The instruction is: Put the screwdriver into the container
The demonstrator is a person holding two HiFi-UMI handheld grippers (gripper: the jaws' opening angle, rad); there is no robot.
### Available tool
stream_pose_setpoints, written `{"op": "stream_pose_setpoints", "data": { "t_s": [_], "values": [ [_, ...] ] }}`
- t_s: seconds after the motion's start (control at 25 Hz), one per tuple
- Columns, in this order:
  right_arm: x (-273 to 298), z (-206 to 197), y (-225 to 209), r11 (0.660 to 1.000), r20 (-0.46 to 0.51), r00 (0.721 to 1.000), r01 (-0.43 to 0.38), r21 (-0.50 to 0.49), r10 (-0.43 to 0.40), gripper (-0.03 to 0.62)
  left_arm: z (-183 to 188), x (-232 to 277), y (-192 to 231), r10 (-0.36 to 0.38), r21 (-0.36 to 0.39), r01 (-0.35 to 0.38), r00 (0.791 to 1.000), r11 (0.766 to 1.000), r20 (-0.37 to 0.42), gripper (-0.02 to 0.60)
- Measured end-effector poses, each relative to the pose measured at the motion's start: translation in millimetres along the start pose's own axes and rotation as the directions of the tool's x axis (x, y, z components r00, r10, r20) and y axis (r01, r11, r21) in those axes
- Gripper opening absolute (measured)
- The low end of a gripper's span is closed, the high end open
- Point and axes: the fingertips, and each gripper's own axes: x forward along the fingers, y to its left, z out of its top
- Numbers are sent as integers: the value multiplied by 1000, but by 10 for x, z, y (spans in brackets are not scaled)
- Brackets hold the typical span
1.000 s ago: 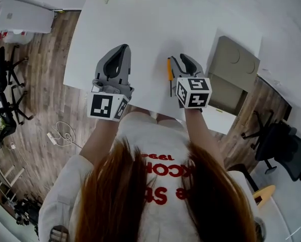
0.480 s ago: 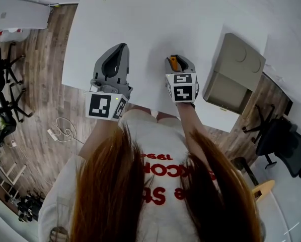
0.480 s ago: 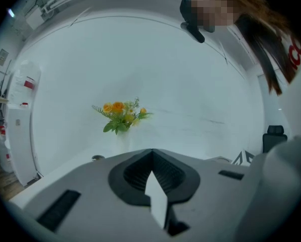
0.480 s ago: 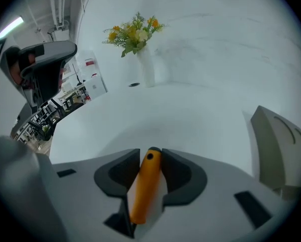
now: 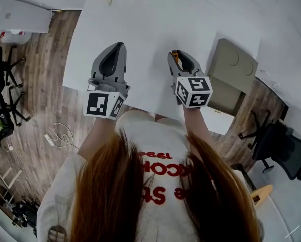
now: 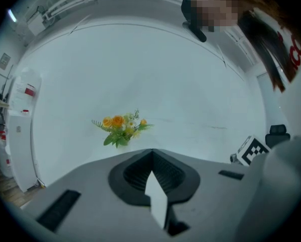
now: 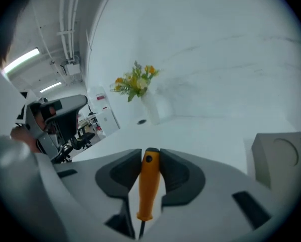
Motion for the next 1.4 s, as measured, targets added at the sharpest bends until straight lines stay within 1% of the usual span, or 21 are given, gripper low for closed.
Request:
{"op": "stream_pose_setpoints", "data": {
  "t_s": [0.08,0.16,0.24,0.36,0.44,0.52,0.6,0.72,0.8,0.88,0.96,1.04,1.2,1.32,1.4],
  "values": [
    [-103,304,30,1000,82,996,-13,-16,15,115,97,14,-17,0,10,-1,1000,1000,20,0],
    [-236,628,73,999,171,985,-20,-44,27,114,200,28,-36,1,20,-2,999,1000,41,0],
    [-384,957,135,995,263,964,-17,-95,42,114,321,41,-44,4,33,-6,998,999,70,0],
    [-607,1355,267,980,378,923,6,-199,71,112,504,36,-63,7,59,-14,994,998,114,0],
    [-729,1555,359,970,431,898,18,-242,91,112,615,27,-64,5,70,-15,990,997,142,0],
    [-825,1717,443,966,471,875,18,-259,110,112,710,16,-44,3,76,-16,986,997,165,0],
    [-913,1818,500,964,498,859,20,-264,118,112,772,4,-40,-1,81,-13,984,997,177,0],
    [-1073,1873,522,965,527,843,41,-259,106,112,805,-5,-81,-18,86,2,983,996,182,0],
    [-1216,1871,472,968,547,834,66,-240,79,112,801,24,-155,-39,86,24,983,996,180,0],
    [-1375,1861,374,977,567,823,88,-195,39,112,804,84,-266,-75,85,60,981,995,178,0],
    [-1552,1841,241,985,588,808,111,-130,-14,112,810,166,-422,-126,85,112,976,990,176,0],
    [-1745,1800,78,985,604,793,153,-80,-74,110,803,271,-631,-184,83,172,967,982,175,0],
    [-2186,1648,-267,966,620,758,260,-6,-201,110,742,479,-1134,-305,74,296,937,952,170,0],
    [-2545,1499,-478,939,623,723,339,57,-299,110,681,582,-1501,-391,64,386,906,920,160,0],
    [-2741,1405,-580,919,621,699,385,89,-353,110,635,618,-1697,-437,59,433,887,900,151,0]
  ]
}}
